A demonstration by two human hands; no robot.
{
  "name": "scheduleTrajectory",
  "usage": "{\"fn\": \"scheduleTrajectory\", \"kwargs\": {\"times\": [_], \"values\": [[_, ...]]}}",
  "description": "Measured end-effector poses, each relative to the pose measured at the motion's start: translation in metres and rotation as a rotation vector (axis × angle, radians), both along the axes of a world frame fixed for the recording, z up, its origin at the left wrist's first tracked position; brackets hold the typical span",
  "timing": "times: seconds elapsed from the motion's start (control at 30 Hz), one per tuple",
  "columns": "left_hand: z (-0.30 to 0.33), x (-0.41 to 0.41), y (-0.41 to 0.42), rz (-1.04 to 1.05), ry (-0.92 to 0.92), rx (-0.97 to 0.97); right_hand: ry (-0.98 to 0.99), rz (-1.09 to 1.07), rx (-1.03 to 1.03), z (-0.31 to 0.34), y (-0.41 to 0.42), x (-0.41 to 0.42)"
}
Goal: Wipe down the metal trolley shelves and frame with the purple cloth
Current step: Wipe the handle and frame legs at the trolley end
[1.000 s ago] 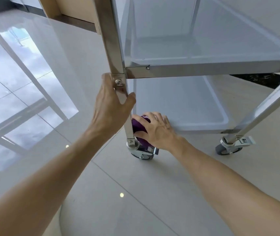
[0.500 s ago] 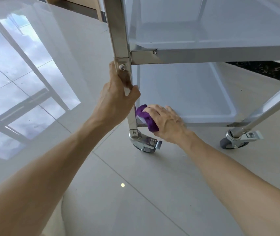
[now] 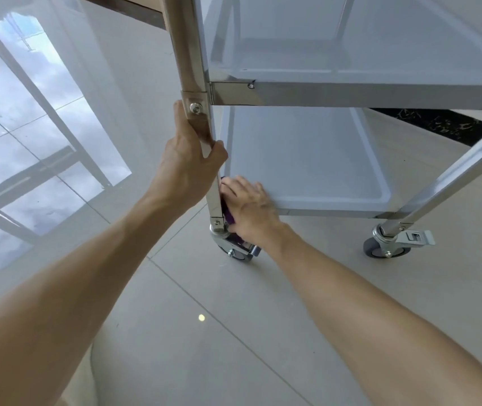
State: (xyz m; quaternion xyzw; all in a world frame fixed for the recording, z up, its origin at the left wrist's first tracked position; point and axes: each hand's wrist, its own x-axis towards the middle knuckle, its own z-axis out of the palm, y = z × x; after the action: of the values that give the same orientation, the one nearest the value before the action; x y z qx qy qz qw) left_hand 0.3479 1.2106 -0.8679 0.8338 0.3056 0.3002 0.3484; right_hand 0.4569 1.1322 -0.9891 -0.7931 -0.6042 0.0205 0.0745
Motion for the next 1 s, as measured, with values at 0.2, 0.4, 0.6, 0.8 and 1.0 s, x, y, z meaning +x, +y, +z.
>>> {"fn": "scheduleTrajectory", "kwargs": {"times": [0.2,0.4,0.6,0.8,1.0], "values": [[0.001,-0.011,0.023,0.049,0.075,0.022,0.014,-0.118,-0.003,0.000,-0.035,0.039],[0.012,-0.024,0.042,0.118,0.199,0.129,-0.045,-0.277,-0.025,0.003,-0.111,0.099],[0.022,-0.034,0.042,0.289,0.436,0.219,-0.115,-0.305,0.013,-0.002,-0.116,0.091],[0.046,-0.050,0.047,0.271,0.977,0.275,-0.135,-0.265,-0.008,-0.005,-0.097,0.057],[0.082,-0.017,-0.003,0.041,0.799,0.537,-0.286,-0.209,-0.187,0.010,-0.101,0.041]]}}
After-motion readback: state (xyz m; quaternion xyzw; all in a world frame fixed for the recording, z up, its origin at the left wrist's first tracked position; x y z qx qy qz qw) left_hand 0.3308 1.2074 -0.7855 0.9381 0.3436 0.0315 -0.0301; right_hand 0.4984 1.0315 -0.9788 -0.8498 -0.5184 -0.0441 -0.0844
